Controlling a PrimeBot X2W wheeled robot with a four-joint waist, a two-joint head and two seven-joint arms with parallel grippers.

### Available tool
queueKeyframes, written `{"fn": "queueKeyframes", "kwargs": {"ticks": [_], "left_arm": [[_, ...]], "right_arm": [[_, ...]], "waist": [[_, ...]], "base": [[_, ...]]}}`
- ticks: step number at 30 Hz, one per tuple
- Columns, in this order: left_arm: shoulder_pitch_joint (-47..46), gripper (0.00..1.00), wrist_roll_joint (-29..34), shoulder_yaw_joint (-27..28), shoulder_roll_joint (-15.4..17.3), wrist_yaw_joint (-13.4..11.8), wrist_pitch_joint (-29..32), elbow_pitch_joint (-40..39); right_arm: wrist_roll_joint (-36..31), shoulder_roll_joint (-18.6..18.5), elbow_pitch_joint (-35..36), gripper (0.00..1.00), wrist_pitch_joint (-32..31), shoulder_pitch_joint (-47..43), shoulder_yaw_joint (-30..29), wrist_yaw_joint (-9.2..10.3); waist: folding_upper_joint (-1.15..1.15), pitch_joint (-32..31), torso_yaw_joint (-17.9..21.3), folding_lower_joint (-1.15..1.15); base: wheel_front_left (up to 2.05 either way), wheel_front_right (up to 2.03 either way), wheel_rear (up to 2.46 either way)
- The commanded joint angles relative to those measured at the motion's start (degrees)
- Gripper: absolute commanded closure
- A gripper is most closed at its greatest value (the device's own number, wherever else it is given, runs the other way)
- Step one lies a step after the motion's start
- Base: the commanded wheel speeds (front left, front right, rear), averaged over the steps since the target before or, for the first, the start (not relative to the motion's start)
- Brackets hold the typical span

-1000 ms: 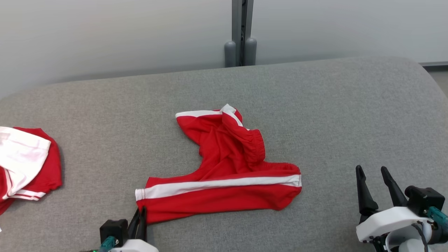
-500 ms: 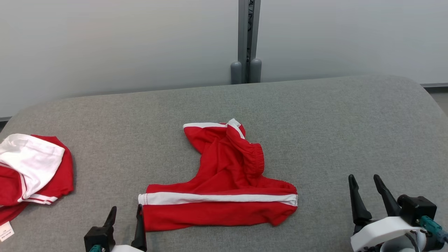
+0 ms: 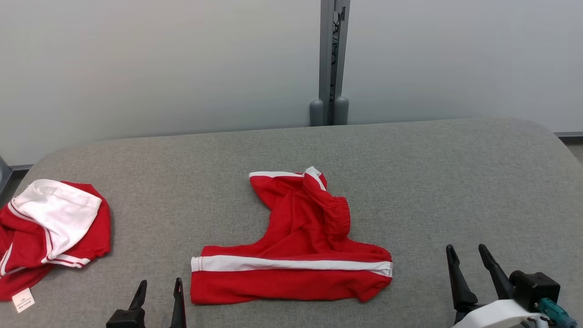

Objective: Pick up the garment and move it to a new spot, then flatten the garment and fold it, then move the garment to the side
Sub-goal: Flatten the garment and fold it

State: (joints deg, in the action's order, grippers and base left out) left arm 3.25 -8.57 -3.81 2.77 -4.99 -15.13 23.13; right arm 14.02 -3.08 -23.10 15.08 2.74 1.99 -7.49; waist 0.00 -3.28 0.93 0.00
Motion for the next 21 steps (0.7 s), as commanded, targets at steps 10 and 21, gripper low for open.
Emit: {"fn": "queueKeyframes", "kwargs": {"ticks": [10, 21], "left_arm": [[-0.8, 0.0, -1.7, -2.6, 0.2, 2.4, 0.0, -0.4], [-5.3, 0.0, -5.4, -3.3, 0.2, 5.1, 0.0, 0.8]], "right_arm": [[1.5, 0.0, -1.7, 0.0, 0.1, 0.0, 2.9, -0.01], [3.3, -0.9, -3.0, 0.0, 0.1, 2.4, 7.3, -0.01]], "waist": [[0.0, 1.9, -1.0, 0.0], [0.0, 7.0, -0.6, 0.0]], "base": [[0.0, 0.0, 0.0], [0.0, 0.0, 0.0]]}}
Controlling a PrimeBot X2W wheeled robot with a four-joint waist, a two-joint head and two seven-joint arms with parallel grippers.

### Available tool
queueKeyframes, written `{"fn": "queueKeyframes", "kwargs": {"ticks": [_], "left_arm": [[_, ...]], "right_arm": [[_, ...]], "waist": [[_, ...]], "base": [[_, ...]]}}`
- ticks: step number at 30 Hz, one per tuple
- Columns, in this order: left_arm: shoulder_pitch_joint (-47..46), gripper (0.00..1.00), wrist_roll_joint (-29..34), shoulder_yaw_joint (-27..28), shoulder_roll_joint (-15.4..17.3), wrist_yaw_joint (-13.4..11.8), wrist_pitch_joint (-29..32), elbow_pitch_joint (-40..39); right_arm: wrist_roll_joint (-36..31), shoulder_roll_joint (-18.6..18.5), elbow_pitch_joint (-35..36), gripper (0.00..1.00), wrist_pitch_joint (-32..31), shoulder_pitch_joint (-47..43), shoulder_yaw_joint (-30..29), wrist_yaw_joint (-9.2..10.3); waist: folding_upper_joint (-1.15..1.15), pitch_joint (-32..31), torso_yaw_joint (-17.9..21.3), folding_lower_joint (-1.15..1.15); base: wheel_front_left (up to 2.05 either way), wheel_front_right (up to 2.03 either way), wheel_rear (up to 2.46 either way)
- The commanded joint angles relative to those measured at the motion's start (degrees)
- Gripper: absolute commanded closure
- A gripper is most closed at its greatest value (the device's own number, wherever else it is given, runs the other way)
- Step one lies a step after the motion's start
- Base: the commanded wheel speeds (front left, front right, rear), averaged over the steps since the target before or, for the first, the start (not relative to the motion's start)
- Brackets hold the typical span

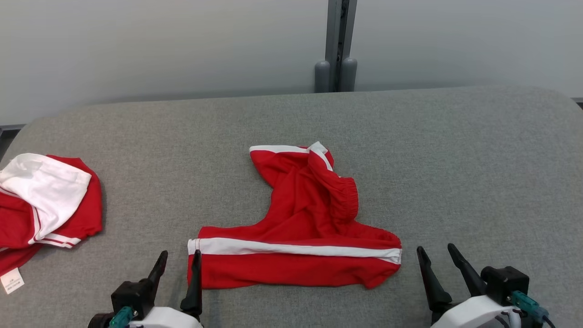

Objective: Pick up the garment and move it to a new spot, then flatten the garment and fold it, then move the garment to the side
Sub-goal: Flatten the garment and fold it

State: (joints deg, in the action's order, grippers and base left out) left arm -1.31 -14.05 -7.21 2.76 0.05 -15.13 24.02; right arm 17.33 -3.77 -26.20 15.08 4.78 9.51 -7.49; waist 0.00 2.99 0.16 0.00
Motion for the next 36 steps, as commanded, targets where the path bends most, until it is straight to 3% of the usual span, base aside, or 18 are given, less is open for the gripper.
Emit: {"fn": "queueKeyframes", "kwargs": {"ticks": [1, 21, 36], "left_arm": [[-1.3, 0.0, -0.5, 0.3, 0.3, 0.4, 0.0, 0.1], [-9.3, 0.0, -9.7, 0.2, 0.3, 6.8, 0.0, 9.1], [-9.7, 0.0, -11.0, 0.7, 0.3, 7.4, 0.0, 9.5]], "right_arm": [[0.4, -0.3, 0.1, 0.0, 0.1, 0.7, 0.3, -0.01], [2.4, -1.5, 0.3, 0.0, 0.1, 5.0, 3.9, -0.01], [2.6, -1.4, 0.5, 0.0, 0.1, 5.6, 3.9, -0.01]], "waist": [[0.0, 1.4, 0.2, 0.0], [0.0, 7.9, 1.4, 0.0], [0.0, 9.1, 1.8, 0.0]], "base": [[0.0, 0.0, 0.0], [0.0, 0.0, 0.0], [0.0, 0.0, 0.0]]}}
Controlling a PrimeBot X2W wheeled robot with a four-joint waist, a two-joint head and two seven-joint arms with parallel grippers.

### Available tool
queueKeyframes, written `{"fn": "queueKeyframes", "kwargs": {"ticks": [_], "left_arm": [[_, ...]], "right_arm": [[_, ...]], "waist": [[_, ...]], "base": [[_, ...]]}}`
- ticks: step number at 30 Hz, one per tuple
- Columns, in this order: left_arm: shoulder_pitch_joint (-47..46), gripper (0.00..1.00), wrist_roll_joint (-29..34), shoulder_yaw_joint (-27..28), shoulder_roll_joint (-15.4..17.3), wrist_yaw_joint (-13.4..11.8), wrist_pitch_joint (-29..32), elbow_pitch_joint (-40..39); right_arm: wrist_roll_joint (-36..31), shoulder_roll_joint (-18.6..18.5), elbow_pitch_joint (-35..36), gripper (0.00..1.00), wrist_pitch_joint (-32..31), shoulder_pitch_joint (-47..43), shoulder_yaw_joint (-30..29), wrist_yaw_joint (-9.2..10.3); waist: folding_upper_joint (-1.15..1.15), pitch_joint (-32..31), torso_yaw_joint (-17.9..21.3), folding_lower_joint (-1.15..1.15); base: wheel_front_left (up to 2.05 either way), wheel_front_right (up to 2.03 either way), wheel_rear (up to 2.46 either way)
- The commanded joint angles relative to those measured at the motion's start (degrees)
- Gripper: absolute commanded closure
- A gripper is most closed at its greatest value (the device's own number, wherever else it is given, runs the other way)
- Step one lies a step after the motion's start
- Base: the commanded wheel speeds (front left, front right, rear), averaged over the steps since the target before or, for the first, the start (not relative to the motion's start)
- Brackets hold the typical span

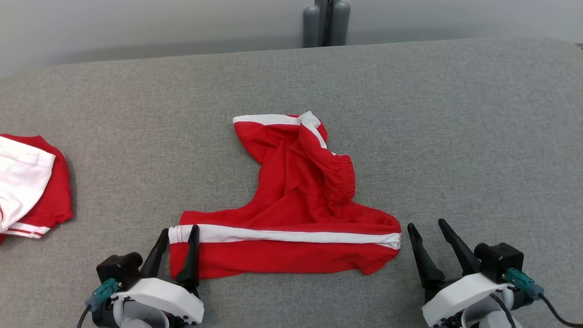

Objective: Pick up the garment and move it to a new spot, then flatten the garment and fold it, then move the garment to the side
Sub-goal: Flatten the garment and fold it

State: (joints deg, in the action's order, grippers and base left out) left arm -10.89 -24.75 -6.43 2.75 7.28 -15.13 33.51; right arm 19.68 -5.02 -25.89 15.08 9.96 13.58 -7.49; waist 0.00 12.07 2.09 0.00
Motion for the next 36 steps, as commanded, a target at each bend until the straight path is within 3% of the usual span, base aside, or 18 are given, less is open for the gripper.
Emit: {"fn": "queueKeyframes", "kwargs": {"ticks": [1, 6, 7, 8, 9, 10, 35, 36], "left_arm": [[0.0, 0.0, -0.4, -0.2, 0.3, 0.2, 0.0, 0.0], [0.2, 0.0, -0.8, -0.5, 0.3, 0.2, 0.0, -0.8], [0.4, 0.04, -0.9, -0.5, 0.3, 0.2, 0.0, -1.0], [0.6, 0.32, -1.0, -0.6, 0.3, 0.2, 0.0, -1.2], [0.6, 0.53, -0.6, -0.5, 0.3, 0.2, 0.0, -1.4], [0.7, 1.0, -0.3, -0.5, 0.3, 0.2, 0.0, -1.5], [1.7, 1.0, 3.1, 0.5, 0.3, 0.2, 0.0, -1.7], [1.8, 1.0, 3.1, 0.6, 0.3, 0.2, 0.0, -1.8]], "right_arm": [[0.2, -0.2, 0.2, 0.0, 0.1, 0.5, -0.2, -0.01], [0.3, -0.1, 0.1, 0.0, 0.1, 0.7, 0.0, -0.01], [0.4, -0.1, 0.1, 0.0, 0.1, 0.7, 0.1, -0.01], [0.4, -0.1, 0.1, 0.0, 0.1, 0.7, 0.1, -0.01], [0.5, 0.0, 0.0, 0.0, 0.1, 0.7, 0.2, -0.01], [0.5, 0.0, 0.0, 0.0, 0.1, 0.6, 0.3, -0.01], [14.7, -3.9, -0.3, 0.0, 0.1, -0.6, 12.3, -0.01], [15.3, -4.0, -0.5, 0.08, 0.1, -0.6, 12.5, -0.01]], "waist": [[0.0, 0.0, -0.1, 0.0], [0.0, -0.1, -0.2, 0.0], [0.0, -0.1, -0.2, 0.0], [0.0, -0.2, -0.2, 0.0], [0.0, -0.2, -0.2, 0.0], [0.0, -0.2, -0.2, 0.0], [0.0, -1.3, -0.6, 0.0], [0.0, -1.2, -0.6, 0.0]], "base": [[0.0, 0.0, 0.0], [0.0, 0.0, 0.0], [0.0, 0.0, 0.0], [0.0, 0.0, 0.0], [0.0, 0.0, 0.0], [0.0, 0.0, 0.0], [0.0, 0.0, 0.0], [0.0, 0.0, 0.0]]}}
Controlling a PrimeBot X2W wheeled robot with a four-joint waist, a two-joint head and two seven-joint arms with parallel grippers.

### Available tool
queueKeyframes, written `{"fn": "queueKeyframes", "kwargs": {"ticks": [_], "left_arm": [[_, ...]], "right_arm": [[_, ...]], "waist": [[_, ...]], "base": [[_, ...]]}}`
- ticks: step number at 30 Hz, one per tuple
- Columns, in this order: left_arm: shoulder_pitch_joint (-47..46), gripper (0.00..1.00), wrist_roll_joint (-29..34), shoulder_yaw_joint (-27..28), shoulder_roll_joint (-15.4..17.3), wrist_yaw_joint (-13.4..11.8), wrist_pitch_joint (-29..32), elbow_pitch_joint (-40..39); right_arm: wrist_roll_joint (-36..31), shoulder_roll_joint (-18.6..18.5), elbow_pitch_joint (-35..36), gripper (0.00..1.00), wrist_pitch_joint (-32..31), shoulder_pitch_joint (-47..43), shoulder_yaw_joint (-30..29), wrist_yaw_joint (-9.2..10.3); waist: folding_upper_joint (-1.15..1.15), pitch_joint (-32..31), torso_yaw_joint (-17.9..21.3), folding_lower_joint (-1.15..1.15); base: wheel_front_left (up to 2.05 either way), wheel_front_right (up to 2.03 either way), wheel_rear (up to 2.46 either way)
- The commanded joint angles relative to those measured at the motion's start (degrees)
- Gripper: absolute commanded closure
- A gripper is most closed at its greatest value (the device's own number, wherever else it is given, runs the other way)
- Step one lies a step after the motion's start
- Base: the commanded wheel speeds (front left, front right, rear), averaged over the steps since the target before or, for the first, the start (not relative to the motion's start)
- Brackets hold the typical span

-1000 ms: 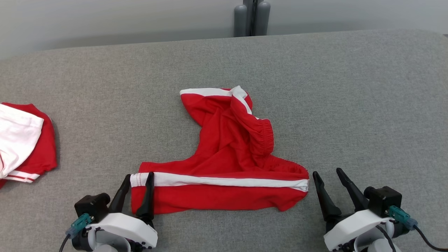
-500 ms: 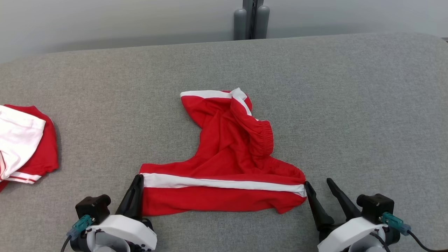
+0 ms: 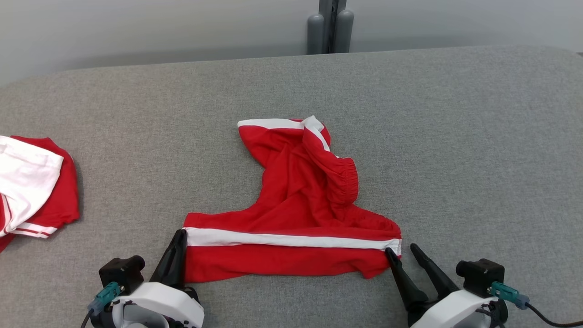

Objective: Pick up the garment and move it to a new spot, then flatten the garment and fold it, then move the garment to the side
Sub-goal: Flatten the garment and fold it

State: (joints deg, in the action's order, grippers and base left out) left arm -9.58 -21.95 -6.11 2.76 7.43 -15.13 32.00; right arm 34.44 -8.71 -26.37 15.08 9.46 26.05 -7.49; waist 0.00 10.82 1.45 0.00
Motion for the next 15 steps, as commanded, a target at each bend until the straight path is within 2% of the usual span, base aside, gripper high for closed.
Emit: {"fn": "queueKeyframes", "kwargs": {"ticks": [1, 2, 3, 8, 9, 11, 15], "left_arm": [[0.5, 1.0, 0.2, 0.3, 0.2, 0.1, 0.0, -0.3], [0.5, 1.0, 0.3, 0.3, 0.2, 0.1, 0.0, -0.3], [0.4, 1.0, 0.3, 0.3, 0.2, 0.1, 0.0, -0.3], [-0.4, 1.0, 0.7, 0.2, 0.3, 0.1, 0.0, -0.2], [-0.5, 1.0, 0.7, 0.2, 0.2, 0.1, 0.0, -0.2], [-0.7, 1.0, 1.0, 0.4, 0.3, 0.1, 0.0, -0.6], [-0.8, 1.0, 1.6, 0.4, 0.2, 0.1, 0.0, -1.9]], "right_arm": [[1.2, -0.3, -0.1, 0.2, 0.1, 0.0, 0.4, -0.01], [1.6, -0.5, -0.3, 0.4, 0.1, 0.4, 0.9, -0.01], [1.9, -0.6, -0.5, 0.53, 0.1, 0.8, 1.3, -0.01], [3.4, -0.5, -2.1, 0.67, 0.1, 2.4, 2.4, -0.01], [3.5, -0.5, -2.3, 0.76, 0.1, 2.8, 2.6, -0.01], [3.7, -0.5, -2.5, 1.0, 0.1, 3.3, 2.7, -0.01], [3.0, -0.7, -1.1, 1.0, 0.1, 3.5, 1.1, -0.01]], "waist": [[0.0, 0.1, 0.0, 0.0], [0.0, 0.1, 0.0, 0.0], [0.0, 0.2, 0.0, 0.0], [0.0, 0.7, -0.2, 0.0], [0.0, 0.7, -0.3, 0.0], [0.0, 0.8, -0.5, 0.0], [0.0, 0.4, -0.7, 0.0]], "base": [[0.0, 0.0, 0.0], [0.0, 0.0, 0.0], [0.0, 0.0, 0.0], [0.0, 0.0, 0.0], [0.0, 0.0, 0.0], [0.0, 0.0, 0.0], [0.0, 0.0, 0.0]]}}
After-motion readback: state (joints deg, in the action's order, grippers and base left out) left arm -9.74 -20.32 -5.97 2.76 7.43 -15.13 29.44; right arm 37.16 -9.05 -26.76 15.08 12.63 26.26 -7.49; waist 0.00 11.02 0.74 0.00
